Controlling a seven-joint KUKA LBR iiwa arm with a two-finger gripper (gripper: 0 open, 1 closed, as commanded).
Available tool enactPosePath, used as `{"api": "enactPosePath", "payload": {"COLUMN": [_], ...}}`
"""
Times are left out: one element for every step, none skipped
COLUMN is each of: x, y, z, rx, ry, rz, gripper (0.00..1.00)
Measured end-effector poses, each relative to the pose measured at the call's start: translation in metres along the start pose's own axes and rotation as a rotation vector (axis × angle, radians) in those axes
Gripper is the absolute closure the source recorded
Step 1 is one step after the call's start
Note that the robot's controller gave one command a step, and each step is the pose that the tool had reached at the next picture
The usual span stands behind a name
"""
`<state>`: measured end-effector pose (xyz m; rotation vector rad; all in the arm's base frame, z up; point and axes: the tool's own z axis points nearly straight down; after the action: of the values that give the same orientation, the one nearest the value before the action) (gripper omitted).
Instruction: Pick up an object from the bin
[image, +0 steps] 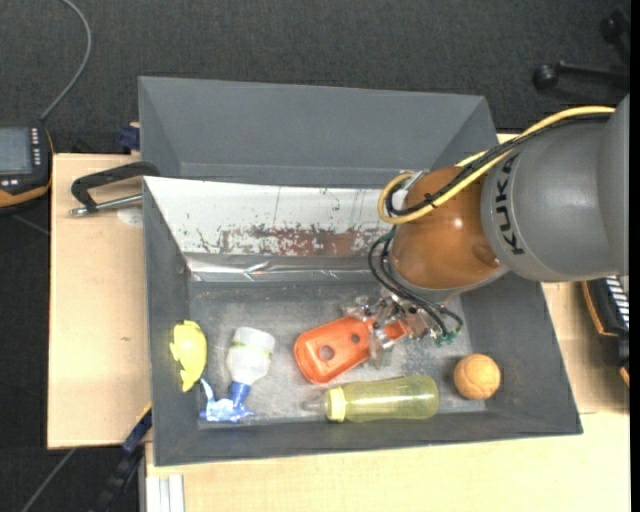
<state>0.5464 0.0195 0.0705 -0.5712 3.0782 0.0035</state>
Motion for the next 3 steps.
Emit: {"api": "enactPosePath", "payload": {"x": [0.0000, 0.0000, 0.0000], "y": [0.0000, 0.0000, 0.0000], "z": [0.0000, 0.0000, 0.0000], "rx": [0.000, 0.000, 0.000], "ry": [0.000, 0.000, 0.000], "rz": [0.000, 0.000, 0.000], "gripper": [1.00, 1.00, 1.00]}}
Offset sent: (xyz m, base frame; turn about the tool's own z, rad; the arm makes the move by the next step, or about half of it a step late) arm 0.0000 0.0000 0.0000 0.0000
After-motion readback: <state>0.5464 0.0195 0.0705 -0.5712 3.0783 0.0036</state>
